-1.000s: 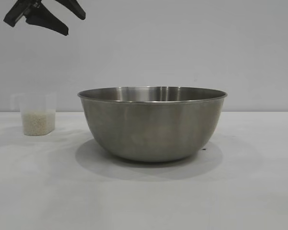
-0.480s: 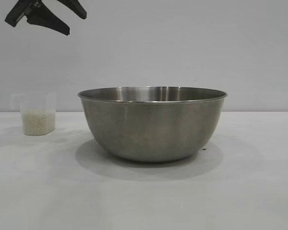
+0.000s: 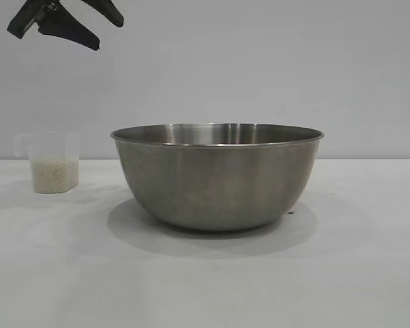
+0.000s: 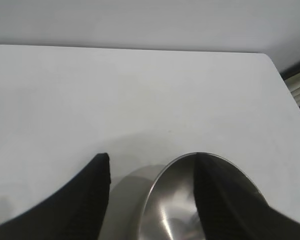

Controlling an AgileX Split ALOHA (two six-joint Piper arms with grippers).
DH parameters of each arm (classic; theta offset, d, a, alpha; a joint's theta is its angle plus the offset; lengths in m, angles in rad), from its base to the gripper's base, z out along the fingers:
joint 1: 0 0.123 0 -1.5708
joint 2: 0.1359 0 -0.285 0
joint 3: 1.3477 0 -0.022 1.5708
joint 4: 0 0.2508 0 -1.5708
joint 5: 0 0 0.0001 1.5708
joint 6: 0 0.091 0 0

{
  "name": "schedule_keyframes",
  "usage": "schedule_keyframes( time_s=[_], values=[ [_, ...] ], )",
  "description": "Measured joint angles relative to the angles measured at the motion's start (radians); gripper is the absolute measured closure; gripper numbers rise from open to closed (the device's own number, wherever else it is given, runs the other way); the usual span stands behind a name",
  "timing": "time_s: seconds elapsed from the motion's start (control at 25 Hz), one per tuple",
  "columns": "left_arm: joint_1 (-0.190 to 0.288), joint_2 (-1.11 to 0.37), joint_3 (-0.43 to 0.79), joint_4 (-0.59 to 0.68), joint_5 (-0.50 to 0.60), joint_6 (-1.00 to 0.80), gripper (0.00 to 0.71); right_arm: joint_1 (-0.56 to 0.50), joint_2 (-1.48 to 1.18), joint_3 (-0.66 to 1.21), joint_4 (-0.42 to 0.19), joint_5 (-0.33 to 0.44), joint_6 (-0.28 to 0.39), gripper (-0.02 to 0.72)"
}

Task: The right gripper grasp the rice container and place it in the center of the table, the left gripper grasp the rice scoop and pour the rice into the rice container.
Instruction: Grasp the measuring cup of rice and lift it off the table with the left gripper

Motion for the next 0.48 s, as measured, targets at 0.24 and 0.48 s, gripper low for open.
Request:
schedule_keyframes(
  time_s=[0.24, 0.48],
  values=[
    [0.0, 0.0, 0.0, 0.0, 0.0, 0.0, 0.383, 0.0, -0.157, 0.0, 0.0, 0.004, 0.0, 0.325],
    [0.0, 0.0, 0.0, 0.0, 0.002, 0.0, 0.383, 0.0, -0.24, 0.0, 0.002, 0.012, 0.0, 0.325]
  ],
)
